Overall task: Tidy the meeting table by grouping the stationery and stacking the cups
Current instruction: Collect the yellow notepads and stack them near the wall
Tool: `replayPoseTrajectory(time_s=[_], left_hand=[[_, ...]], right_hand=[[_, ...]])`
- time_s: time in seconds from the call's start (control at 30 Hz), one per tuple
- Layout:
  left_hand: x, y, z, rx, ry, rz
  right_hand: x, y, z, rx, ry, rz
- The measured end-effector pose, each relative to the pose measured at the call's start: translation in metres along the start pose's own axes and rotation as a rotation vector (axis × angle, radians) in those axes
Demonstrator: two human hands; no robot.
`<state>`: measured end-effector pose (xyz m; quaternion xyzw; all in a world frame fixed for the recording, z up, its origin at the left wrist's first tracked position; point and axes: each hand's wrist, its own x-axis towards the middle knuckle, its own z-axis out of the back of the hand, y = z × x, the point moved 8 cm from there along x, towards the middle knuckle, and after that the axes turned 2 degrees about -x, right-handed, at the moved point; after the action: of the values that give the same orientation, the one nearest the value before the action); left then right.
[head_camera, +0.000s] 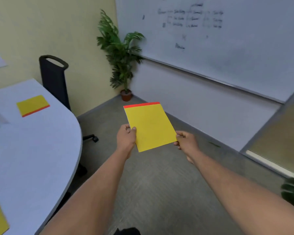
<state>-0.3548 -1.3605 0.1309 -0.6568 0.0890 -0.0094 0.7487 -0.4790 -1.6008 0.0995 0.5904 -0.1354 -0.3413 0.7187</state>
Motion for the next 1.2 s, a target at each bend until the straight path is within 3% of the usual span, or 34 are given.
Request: replayPoseTrajectory(time_s=[0.2, 0.47, 0.8, 1.0, 1.2], left_hand=[[0.102, 0.008, 0.03, 0.016, -0.104, 0.044], [0.233, 0.006, 0.078, 0.047, -0.072, 0.103], [0.328, 0.011, 0.162, 0.055, -0.327, 0.167], [0.383, 0.01, 0.205, -0.013, -0.545, 0.183], [0.412, 0.004, 0.227, -0.067, -0.701, 0.22]], right_hand=[[0.092, 0.026, -0.08, 0.029, 0.106, -0.004], [0.201, 0.08, -0.185, -0.058, 0.186, 0.021], [0.284, 0.14, -0.331, -0.103, 0.341, 0.045], [0.346, 0.171, -0.426, -0.036, 0.521, -0.047], [0.382, 0.216, -0.493, -0.043, 0.665, -0.024]])
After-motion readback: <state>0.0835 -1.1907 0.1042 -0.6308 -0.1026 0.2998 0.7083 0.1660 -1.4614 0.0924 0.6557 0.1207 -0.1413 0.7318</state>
